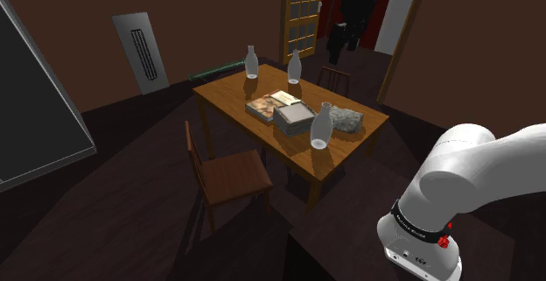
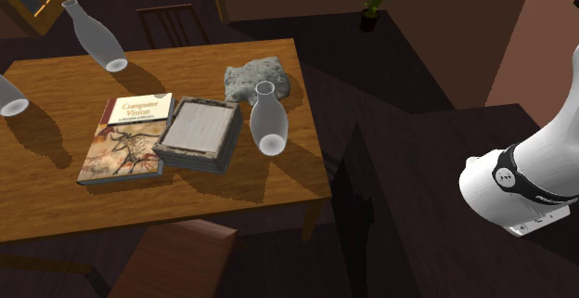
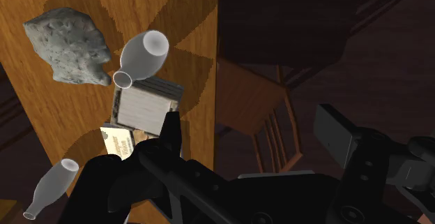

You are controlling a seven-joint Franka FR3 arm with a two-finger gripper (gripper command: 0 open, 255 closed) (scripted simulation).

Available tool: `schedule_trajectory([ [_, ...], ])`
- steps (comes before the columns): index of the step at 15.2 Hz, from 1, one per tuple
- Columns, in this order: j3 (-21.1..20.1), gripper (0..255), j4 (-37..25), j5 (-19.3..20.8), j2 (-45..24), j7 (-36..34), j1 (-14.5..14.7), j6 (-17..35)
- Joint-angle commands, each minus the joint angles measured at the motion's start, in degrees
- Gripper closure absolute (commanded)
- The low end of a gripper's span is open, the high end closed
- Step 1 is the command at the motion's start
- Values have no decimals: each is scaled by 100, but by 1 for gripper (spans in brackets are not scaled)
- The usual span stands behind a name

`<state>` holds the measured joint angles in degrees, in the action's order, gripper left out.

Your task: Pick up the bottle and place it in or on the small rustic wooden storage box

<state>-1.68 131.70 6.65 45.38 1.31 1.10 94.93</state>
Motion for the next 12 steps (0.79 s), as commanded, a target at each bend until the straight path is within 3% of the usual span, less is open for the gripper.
schedule_trajectory([
  [1, 0, 0, 0, 0, 0, 0, 0, 0],
  [12, 1173, 0, 1008, 358, -746, 975, -239, 1876],
])
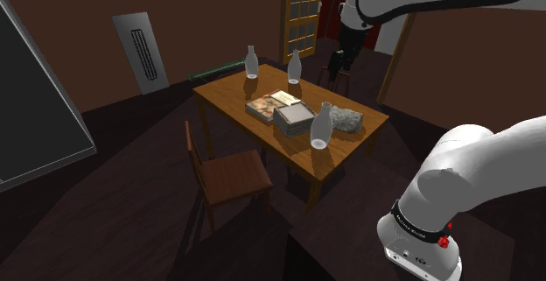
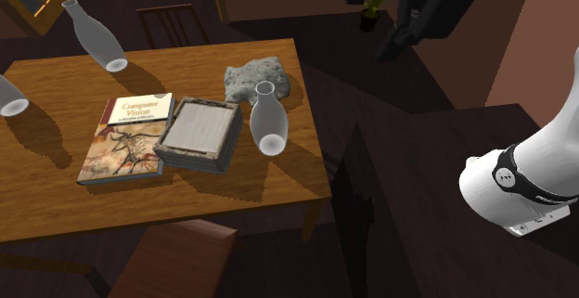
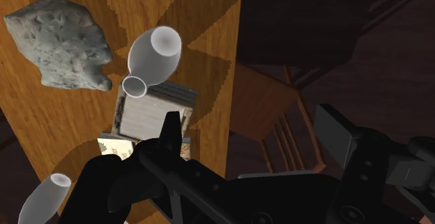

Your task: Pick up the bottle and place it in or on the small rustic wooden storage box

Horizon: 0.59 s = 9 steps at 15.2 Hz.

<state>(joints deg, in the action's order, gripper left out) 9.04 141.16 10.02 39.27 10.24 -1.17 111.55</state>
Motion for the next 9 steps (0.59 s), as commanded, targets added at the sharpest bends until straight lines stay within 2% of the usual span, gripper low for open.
schedule_trajectory([
  [1, 212, 0, 106, 39, -259, 176, -28, 391],
  [9, 1120, 0, 169, -63, -1557, 1055, -37, 1793],
])
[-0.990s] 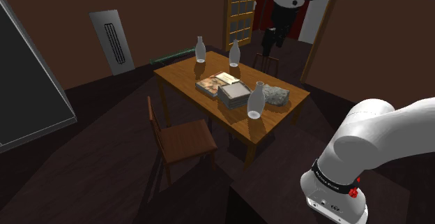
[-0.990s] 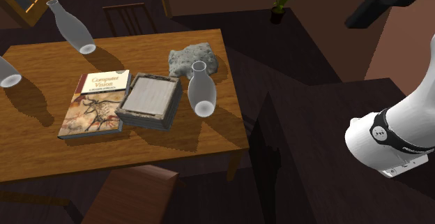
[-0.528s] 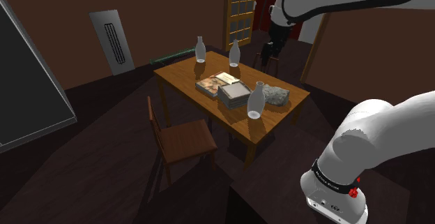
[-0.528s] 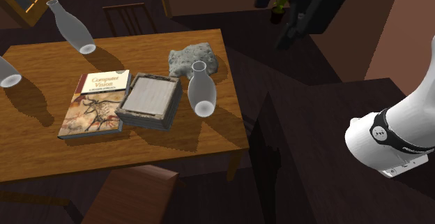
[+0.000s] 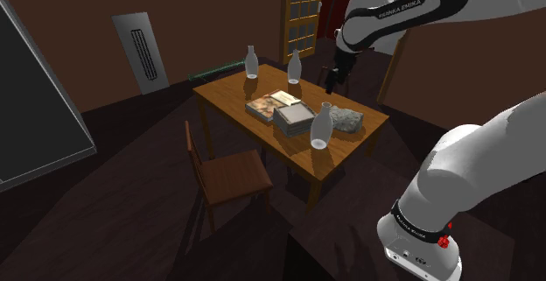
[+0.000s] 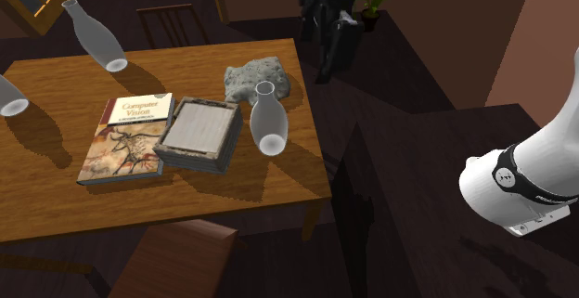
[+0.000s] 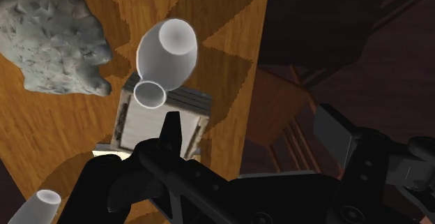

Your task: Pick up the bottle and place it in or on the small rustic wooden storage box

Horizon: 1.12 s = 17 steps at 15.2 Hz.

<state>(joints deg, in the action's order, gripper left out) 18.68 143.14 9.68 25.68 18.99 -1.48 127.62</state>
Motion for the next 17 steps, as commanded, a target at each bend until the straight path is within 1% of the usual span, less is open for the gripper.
schedule_trajectory([
  [1, 272, 0, -58, -90, -396, 315, 12, 353],
  [4, 618, 0, -195, -381, -1031, 784, 97, 827],
  [6, 841, 0, -328, -683, -1489, 1161, 174, 1111],
  [8, 1034, 0, -497, -1091, -1976, 1604, 243, 1358],
  [10, 1159, 0, -703, -1604, -2490, 2111, 265, 1555],
  [13, 1175, 0, -1081, -2454, -3267, 2902, 155, 1736],
  [17, 1041, 0, -1093, -2786, -3575, 3134, 72, 1970],
])
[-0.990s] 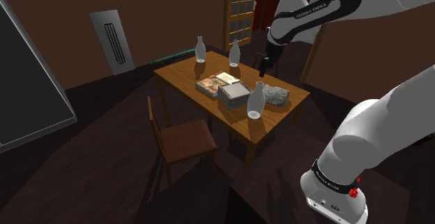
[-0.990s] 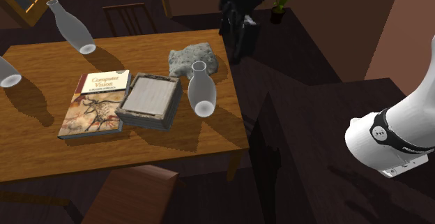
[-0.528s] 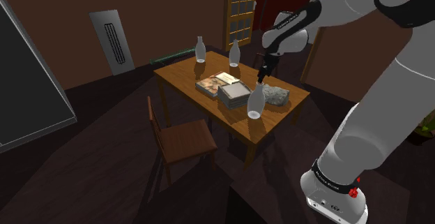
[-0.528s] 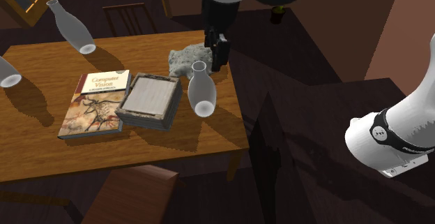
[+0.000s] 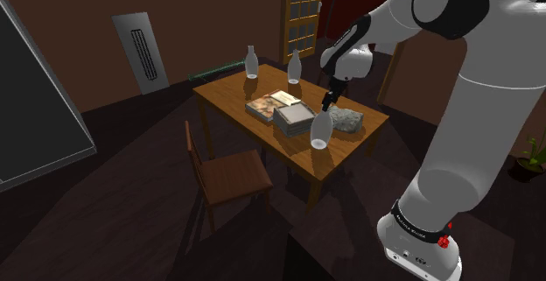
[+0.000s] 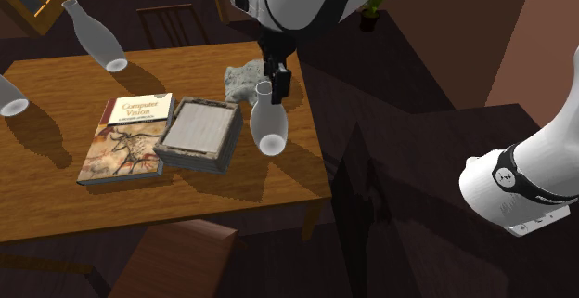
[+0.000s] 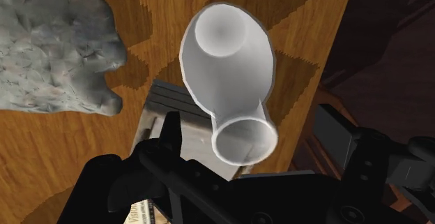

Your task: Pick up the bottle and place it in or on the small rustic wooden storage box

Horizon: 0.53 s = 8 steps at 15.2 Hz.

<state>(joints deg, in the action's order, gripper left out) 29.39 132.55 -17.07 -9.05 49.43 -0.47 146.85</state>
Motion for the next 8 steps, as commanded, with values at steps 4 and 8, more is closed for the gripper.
schedule_trajectory([
  [4, -156, 0, -67, -422, -383, 307, -104, 243],
  [8, -158, 0, -67, -421, -383, 307, -105, 243],
])
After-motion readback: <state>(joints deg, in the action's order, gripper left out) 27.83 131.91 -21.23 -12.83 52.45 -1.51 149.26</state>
